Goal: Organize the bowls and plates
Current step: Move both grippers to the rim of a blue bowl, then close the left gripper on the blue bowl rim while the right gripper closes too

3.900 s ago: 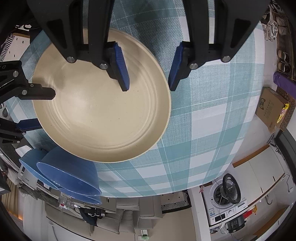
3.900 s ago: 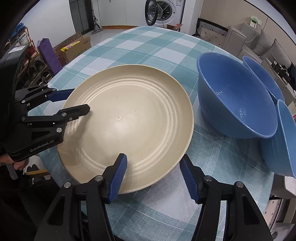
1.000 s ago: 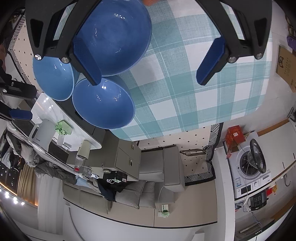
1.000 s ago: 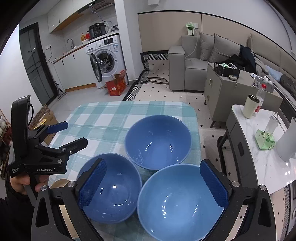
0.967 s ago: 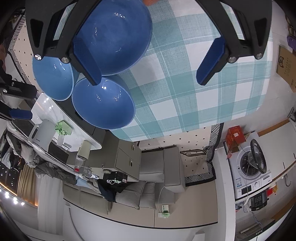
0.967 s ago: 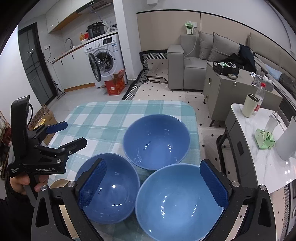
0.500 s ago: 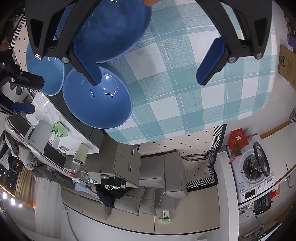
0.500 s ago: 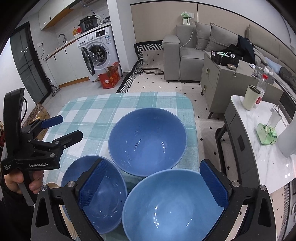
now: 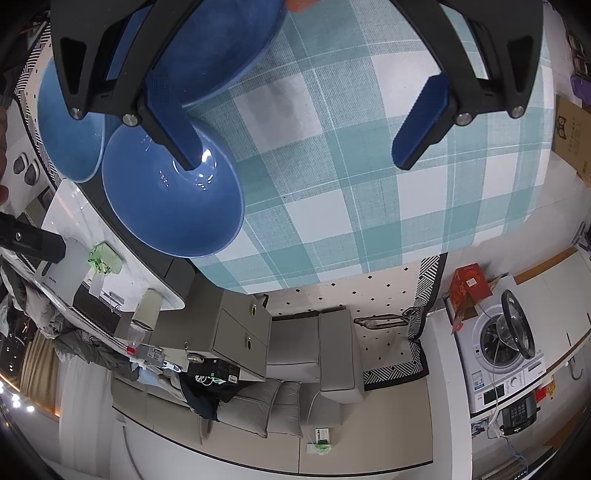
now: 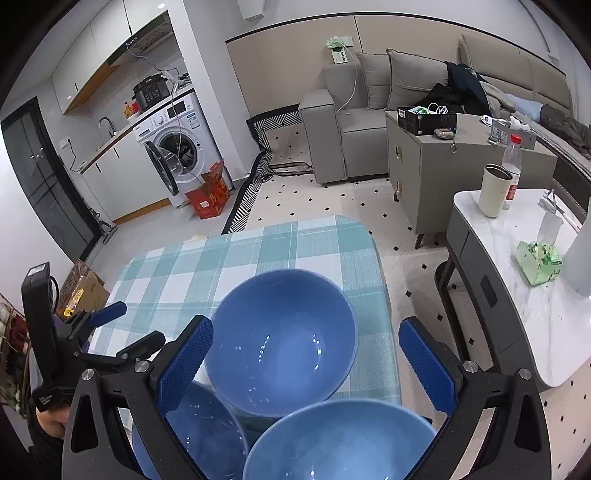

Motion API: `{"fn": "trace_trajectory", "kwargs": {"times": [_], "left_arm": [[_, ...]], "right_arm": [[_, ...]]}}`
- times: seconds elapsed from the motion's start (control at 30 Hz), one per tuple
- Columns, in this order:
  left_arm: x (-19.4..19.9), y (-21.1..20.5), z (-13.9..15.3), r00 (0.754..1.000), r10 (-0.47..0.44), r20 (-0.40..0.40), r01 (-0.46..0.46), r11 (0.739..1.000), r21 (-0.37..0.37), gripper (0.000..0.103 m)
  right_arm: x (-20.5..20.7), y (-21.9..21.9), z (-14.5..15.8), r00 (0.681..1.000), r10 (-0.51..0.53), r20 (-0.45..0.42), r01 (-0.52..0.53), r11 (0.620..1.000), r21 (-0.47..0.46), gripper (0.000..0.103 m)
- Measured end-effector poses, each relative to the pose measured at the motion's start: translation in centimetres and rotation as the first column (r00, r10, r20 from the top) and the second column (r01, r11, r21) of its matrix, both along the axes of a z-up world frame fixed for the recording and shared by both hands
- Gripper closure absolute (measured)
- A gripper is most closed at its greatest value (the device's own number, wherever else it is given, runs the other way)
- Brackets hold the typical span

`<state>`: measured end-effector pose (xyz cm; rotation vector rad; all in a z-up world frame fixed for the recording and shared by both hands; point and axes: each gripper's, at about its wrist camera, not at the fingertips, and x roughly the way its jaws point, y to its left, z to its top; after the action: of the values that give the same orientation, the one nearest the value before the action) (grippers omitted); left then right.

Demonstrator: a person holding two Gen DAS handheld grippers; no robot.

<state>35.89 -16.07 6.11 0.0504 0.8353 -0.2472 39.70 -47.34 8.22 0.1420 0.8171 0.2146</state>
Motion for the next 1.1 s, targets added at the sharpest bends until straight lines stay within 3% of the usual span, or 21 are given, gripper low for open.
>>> {"fn": "trace_trajectory", "kwargs": {"times": [0.2,0.63,0.7,0.87,1.0,1.1], "left_arm": [[1.4,-1.2,-0.4,1.0,-0.008,-0.011,0.008,1.0,0.014,0.0],[3.3,-3.6,-3.2,0.995,-0.041,-0.091,0.044,0.999,0.029,0.001],[3.3,-3.8,-3.4,0.994,-0.054,-0.095,0.057,0.998,0.031,0.002],[3.5,-4.0,-4.0,0.988,-0.089,-0.126,0.088,0.996,-0.013,0.019],[3.5,-4.6,-4.5,0.981,-0.127,-0.15,0.126,0.992,-0.017,0.047],[3.4,-4.8,-4.6,0.977,-0.138,-0.161,0.134,0.99,-0.037,0.056]], "right_arm": [[1.8,-0.4,-1.1,0.997,0.047,-0.062,-0.049,0.998,-0.039,0.001],[3.7,-2.0,-7.0,0.974,0.033,-0.225,-0.025,0.999,0.039,0.001],[3.8,-2.0,-7.5,0.97,0.034,-0.241,-0.026,0.999,0.036,0.005],[4.1,-1.7,-8.7,0.958,0.055,-0.281,-0.044,0.998,0.045,0.025],[4.1,-1.5,-9.3,0.954,0.066,-0.293,-0.054,0.997,0.048,0.032],[4.1,-1.3,-9.6,0.951,0.071,-0.302,-0.06,0.997,0.046,0.034]]}}
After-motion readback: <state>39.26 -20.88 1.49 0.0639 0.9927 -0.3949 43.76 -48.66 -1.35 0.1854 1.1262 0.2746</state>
